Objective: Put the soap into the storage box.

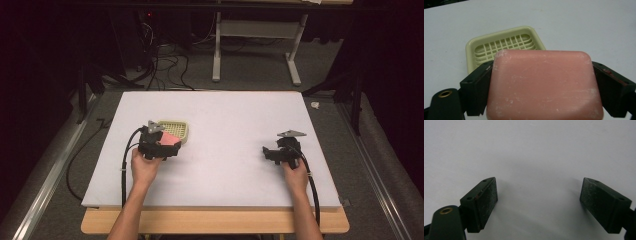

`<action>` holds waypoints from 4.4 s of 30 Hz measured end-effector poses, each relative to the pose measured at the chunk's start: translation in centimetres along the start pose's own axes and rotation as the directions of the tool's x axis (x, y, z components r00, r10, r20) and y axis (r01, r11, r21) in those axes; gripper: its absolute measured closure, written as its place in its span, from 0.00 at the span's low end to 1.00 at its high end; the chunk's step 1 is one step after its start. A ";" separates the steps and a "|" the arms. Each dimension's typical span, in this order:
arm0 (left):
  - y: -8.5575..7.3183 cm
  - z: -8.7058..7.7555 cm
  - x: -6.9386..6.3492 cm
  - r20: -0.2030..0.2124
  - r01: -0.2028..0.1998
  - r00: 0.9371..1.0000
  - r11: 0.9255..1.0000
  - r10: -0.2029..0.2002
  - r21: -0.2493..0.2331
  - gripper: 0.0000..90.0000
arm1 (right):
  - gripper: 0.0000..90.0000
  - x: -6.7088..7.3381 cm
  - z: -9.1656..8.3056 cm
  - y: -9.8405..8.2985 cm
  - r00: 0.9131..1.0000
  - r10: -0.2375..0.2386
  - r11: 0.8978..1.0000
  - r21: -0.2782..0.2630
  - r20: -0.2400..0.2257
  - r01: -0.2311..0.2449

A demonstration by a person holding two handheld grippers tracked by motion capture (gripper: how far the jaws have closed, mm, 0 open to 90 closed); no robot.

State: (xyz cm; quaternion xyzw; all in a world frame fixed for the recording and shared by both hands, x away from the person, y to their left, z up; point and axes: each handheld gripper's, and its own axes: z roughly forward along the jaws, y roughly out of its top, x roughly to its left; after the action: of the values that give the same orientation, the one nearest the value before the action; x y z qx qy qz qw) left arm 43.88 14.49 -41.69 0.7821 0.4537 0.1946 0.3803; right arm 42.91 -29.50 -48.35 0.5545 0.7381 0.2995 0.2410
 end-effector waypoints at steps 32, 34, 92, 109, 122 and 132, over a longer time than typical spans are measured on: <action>1.8 2.5 2.2 -0.084 0.066 0.995 0.997 -0.062 0.047 0.15 | 0.17 0.0 0.0 0.0 1.000 0.001 1.000 0.000 0.000 -0.001; 2.1 2.8 2.2 -0.091 0.065 0.994 0.997 -0.060 0.049 0.15 | 0.17 0.0 0.0 0.0 1.000 0.000 1.000 0.000 0.000 0.000; 2.2 8.0 3.0 -0.167 0.168 0.975 0.980 -0.148 0.110 0.15 | 0.17 0.0 0.0 0.0 1.000 0.000 1.000 0.002 0.000 0.000; 2.2 7.8 2.9 -0.172 0.149 0.977 0.983 -0.129 0.110 0.13 | 0.17 0.0 0.0 0.0 1.000 0.000 1.000 0.002 0.000 0.000; 2.6 6.5 2.4 -0.165 0.117 0.981 0.989 -0.101 0.089 0.12 | 0.17 0.0 0.0 0.0 1.000 0.000 1.000 0.002 0.000 0.000; 2.8 4.6 2.0 -0.164 0.085 0.984 0.995 -0.075 0.057 0.13 | 0.17 0.0 0.0 0.0 1.000 0.000 1.000 0.000 0.000 0.000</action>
State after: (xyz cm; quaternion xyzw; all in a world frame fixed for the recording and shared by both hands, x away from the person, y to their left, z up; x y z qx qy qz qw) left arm 49.48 13.42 -42.50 0.7565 0.5202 0.2274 0.3246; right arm 42.91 -29.50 -48.36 0.5544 0.7381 0.2996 0.2411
